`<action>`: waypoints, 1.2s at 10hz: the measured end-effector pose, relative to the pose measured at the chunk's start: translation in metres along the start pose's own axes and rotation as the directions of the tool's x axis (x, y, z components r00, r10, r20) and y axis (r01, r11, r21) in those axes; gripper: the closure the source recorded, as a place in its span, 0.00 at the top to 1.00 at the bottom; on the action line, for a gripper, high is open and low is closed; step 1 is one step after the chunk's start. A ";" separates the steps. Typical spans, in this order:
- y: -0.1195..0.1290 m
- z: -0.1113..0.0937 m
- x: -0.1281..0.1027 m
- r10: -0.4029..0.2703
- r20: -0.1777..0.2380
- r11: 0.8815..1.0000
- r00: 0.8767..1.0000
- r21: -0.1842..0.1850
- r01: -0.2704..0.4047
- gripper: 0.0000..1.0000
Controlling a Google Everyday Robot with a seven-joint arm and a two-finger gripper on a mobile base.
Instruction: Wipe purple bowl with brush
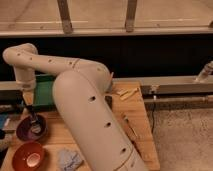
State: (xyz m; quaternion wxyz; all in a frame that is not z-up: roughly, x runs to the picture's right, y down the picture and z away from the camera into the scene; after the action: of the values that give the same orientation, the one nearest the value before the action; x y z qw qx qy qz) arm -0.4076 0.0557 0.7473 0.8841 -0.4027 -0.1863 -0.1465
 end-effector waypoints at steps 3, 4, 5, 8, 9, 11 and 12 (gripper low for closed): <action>0.010 -0.011 -0.023 -0.063 0.005 0.998 0.998 0.021 0.063 0.00; 0.017 -0.013 -0.034 -0.082 0.012 0.996 0.997 0.024 0.082 0.00; 0.025 -0.013 -0.047 -0.101 0.022 0.995 0.995 0.026 0.100 0.00; 0.045 -0.012 -0.052 -0.098 0.041 0.995 0.994 0.018 0.097 0.00; 0.051 -0.013 -0.042 -0.074 0.041 0.997 0.996 0.015 0.074 0.00; 0.056 -0.014 -0.021 -0.022 0.033 1.000 0.999 0.010 0.022 0.00; 0.054 -0.014 -0.013 -0.003 0.023 1.000 1.000 0.005 0.003 0.00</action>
State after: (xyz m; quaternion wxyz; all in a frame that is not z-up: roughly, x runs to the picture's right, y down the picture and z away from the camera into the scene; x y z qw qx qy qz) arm -0.3943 0.0808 0.6975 0.8826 -0.4021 -0.1974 -0.1427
